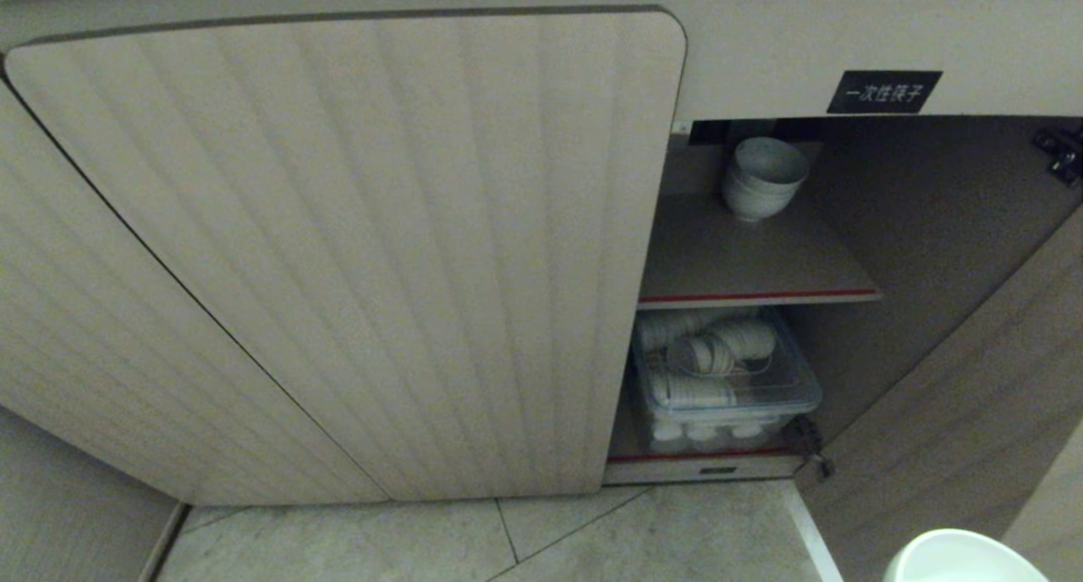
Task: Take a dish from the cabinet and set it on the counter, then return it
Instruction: Place it on the table
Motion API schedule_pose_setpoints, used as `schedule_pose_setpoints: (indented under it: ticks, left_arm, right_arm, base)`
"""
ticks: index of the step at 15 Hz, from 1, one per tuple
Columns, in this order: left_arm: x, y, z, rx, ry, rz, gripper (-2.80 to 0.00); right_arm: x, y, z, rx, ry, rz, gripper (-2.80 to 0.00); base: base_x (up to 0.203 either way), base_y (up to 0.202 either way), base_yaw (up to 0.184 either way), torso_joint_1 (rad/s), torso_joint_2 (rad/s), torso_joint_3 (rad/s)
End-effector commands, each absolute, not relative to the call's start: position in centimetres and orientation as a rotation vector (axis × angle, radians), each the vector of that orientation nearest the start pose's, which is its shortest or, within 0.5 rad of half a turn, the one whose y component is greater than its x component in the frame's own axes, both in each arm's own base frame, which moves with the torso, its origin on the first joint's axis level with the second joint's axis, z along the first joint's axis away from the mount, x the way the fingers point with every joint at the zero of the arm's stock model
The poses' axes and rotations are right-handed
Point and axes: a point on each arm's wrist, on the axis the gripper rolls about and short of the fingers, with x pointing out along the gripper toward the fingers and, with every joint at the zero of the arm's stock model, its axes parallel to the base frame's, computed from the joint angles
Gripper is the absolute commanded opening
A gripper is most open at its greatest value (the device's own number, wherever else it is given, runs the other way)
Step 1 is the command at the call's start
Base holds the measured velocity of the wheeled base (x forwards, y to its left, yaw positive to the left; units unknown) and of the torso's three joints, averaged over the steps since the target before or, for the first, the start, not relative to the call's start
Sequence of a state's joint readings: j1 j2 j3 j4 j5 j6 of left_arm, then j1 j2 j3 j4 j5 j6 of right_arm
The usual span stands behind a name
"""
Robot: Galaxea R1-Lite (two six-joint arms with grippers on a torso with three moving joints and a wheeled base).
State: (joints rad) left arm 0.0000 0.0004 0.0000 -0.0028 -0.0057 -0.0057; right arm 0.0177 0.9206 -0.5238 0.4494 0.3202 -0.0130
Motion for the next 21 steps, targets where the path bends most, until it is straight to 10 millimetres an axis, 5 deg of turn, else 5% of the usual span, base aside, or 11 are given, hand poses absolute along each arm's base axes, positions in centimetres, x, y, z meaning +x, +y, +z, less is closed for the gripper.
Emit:
schedule_pose_setpoints:
  ticks: [1, 21]
  left_arm:
    - [-2.28, -0.01, 7.58, -0.006, -0.003, -0.006, -2.8]
    - [-2.28, -0.01, 7.58, -0.006, -0.003, -0.006, -2.8]
  right_arm:
    - [7.58, 0.86, 16.49, 0.117, 0.842, 0.326, -2.8]
    - [7.54, 0.85, 16.46, 0.12, 0.842, 0.326, -2.8]
  base:
    - [0.0, 0.0, 0.0, 0.0, 0.0, 0.0]
    - [0.0, 0.0, 0.0, 0.0, 0.0, 0.0]
